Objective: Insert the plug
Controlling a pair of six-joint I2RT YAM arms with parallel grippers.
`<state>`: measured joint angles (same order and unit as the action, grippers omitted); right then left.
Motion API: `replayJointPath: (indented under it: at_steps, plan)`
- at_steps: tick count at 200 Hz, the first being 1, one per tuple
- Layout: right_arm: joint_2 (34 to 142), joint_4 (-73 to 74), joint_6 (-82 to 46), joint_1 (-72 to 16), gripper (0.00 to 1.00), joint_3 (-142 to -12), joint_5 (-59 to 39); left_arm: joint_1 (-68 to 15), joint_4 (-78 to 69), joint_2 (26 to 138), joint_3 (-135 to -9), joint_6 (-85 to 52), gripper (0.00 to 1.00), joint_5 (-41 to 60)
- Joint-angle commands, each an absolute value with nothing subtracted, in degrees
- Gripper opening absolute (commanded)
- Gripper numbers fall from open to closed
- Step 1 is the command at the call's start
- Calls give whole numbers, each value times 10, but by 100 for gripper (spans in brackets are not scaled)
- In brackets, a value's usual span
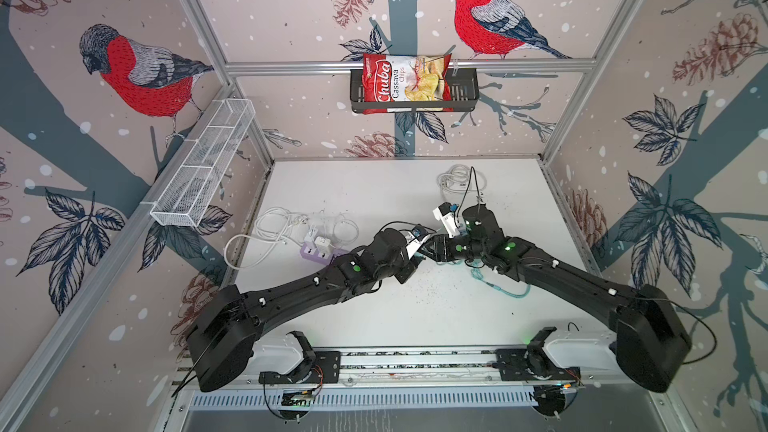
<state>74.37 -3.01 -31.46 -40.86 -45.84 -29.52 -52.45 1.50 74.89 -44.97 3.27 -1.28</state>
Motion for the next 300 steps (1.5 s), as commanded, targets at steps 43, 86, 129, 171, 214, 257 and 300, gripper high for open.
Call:
replayJointPath:
  at_steps: [43,86,129,171,214,257,300]
  plan:
    - [744,10,-323,-419,38,-453,-322,-525,-18,745,-448,35,22,2]
    - [751,12,-322,-423,30,-450,-326,-525,-21,738,-446,37,22,4]
    - [741,8,-314,-425,10,-452,-308,-531,-23,740,-448,35,43,12]
    - [740,-39,-282,-382,7,-497,-263,-534,-21,720,-443,28,66,1]
    - [802,-107,-220,-289,7,-648,-255,-534,-51,699,-408,9,80,-52]
    - [864,-172,-188,-197,7,-826,-263,-530,-85,662,-385,-8,97,-121]
    - [882,-204,-185,-130,8,-927,-235,-517,-109,670,-389,-14,97,-146]
